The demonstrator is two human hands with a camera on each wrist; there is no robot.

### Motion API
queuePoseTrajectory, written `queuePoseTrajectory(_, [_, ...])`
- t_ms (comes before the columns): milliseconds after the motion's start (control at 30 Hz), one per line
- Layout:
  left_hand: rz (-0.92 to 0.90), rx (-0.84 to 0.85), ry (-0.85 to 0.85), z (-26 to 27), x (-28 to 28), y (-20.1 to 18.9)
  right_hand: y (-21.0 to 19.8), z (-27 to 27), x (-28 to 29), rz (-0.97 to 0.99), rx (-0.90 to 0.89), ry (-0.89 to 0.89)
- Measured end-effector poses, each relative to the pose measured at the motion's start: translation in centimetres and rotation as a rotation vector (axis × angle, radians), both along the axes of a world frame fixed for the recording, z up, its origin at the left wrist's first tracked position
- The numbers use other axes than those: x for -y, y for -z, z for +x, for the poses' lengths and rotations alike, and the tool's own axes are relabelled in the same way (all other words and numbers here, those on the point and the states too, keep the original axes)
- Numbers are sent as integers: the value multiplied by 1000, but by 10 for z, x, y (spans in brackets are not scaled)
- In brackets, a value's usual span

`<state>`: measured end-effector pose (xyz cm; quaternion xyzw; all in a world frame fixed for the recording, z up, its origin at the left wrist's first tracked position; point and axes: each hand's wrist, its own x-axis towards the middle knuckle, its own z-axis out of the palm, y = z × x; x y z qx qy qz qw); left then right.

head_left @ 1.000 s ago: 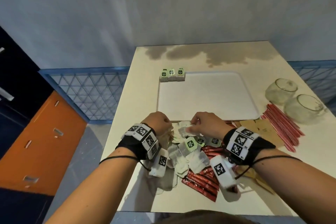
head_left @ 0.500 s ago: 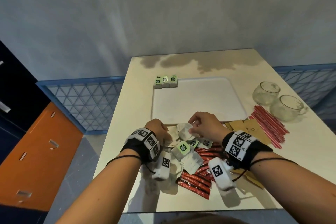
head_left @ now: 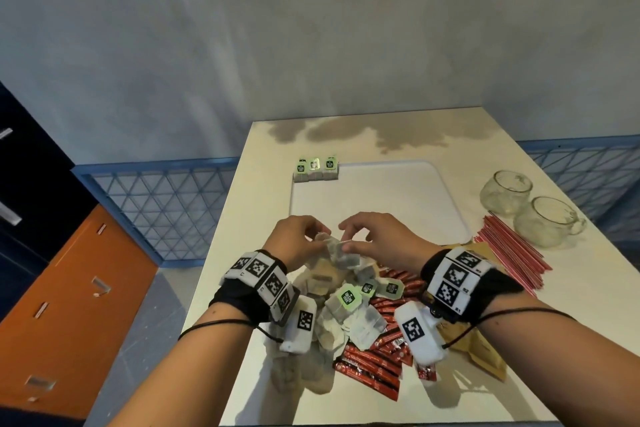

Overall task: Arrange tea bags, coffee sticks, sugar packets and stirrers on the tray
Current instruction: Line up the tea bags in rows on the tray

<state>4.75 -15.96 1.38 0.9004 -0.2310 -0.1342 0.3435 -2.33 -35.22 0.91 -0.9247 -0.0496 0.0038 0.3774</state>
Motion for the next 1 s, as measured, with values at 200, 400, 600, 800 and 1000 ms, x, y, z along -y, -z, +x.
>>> queuePoseTrajectory(200, [-314, -167, -81, 3, 3, -7, 1, 10, -3, 178, -5, 29])
queuePoseTrajectory(400, [-732, -636, -225, -5, 15, -2, 3, 16, -5, 454, -27, 98])
queuePoseTrajectory(600, [-806, -788, -334, 0, 25, 6, 1, 19, -5, 458, -43, 119])
queuePoseTrajectory(800, [-767, -789, -333, 4, 26, 10, -3, 25, -1, 490, -39, 176])
queuePoseTrajectory(1000, [-739, -788, -223, -1, 27, 20, -1, 27, 0, 455, -75, 210])
